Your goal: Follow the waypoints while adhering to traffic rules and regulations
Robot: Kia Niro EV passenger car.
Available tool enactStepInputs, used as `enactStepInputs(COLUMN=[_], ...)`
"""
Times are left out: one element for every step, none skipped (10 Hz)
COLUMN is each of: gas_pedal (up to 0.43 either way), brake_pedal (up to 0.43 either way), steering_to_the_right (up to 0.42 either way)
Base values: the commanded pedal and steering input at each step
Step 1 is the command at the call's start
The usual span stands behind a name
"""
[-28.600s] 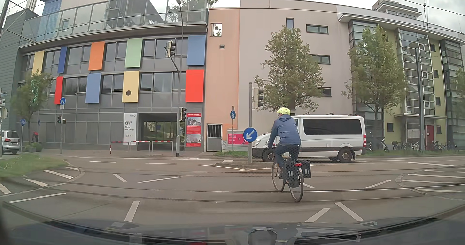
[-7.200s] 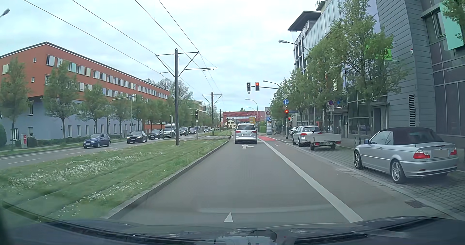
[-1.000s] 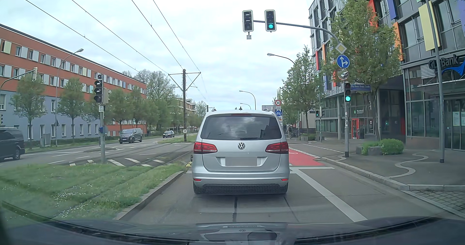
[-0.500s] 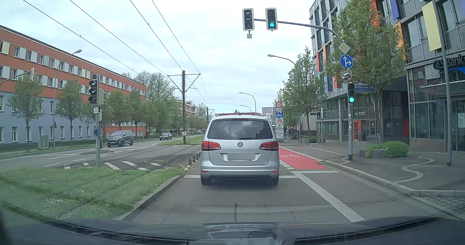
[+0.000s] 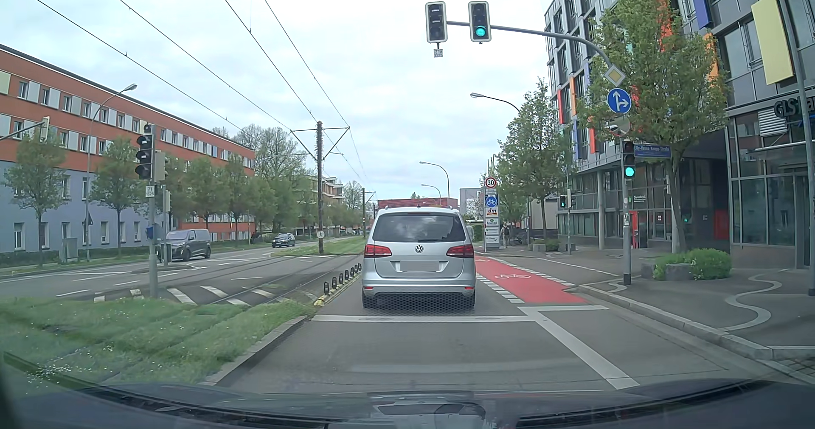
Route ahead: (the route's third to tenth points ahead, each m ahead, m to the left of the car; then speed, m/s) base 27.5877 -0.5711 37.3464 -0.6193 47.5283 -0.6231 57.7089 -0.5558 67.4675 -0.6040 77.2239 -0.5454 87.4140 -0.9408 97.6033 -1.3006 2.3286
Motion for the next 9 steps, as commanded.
enactStepInputs(gas_pedal=[0.28, 0.28, 0.28, 0.28, 0.28, 0.28, 0.28, 0.28, 0.28], brake_pedal=[0.0, 0.0, 0.0, 0.0, 0.0, 0.0, 0.0, 0.0, 0.0], steering_to_the_right=[-0.004, -0.004, -0.004, -0.005, -0.006, -0.007, -0.007, -0.009, -0.009])
